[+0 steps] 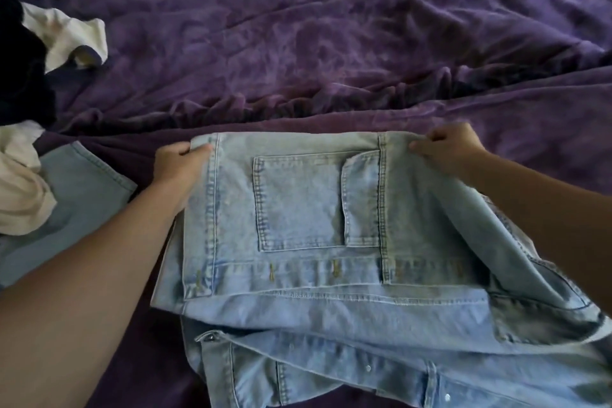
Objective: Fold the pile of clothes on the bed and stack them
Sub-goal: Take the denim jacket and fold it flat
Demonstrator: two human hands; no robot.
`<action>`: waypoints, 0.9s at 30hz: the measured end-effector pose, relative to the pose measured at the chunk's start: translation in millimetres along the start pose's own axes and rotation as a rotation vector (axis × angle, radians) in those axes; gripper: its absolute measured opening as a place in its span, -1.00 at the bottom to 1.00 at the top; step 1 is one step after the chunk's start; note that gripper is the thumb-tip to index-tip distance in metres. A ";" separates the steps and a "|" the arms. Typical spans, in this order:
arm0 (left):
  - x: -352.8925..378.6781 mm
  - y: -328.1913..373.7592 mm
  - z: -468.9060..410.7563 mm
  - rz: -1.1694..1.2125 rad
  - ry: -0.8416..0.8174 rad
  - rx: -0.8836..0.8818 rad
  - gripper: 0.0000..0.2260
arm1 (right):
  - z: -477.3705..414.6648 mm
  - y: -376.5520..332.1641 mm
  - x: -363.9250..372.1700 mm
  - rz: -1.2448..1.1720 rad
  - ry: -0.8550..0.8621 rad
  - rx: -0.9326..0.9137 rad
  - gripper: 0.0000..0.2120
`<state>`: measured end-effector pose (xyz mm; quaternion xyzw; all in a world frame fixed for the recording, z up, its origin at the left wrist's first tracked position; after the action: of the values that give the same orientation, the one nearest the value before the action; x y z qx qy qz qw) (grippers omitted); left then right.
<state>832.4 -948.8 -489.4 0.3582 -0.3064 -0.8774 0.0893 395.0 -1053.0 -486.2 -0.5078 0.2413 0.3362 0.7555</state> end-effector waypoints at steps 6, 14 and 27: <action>3.2 35.8 1.3 0.163 -0.055 0.071 -0.94 | 34.6 35.1 -20.1 0.168 -0.301 0.090 -0.64; 32.0 73.5 59.4 -0.390 0.281 0.402 -0.58 | 52.4 60.4 -67.3 -0.081 0.053 0.055 -0.73; 266.1 91.4 299.8 -0.535 -0.504 1.062 -0.76 | 210.1 181.8 -82.2 0.035 -0.258 0.080 -0.71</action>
<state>428.3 -979.7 -420.5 0.2007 -0.6107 -0.6555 -0.3963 208.9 -832.4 -460.9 -0.4255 0.1641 0.4018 0.7941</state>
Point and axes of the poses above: each hand's wrist, its own z-axis away from the middle knuckle, its own x-axis out of the palm, y = z × x, the point moved 4 cm from there along -z, towards the middle knuckle, and after that the axes turned 11 degrees about -x, right-handed, at the moved point
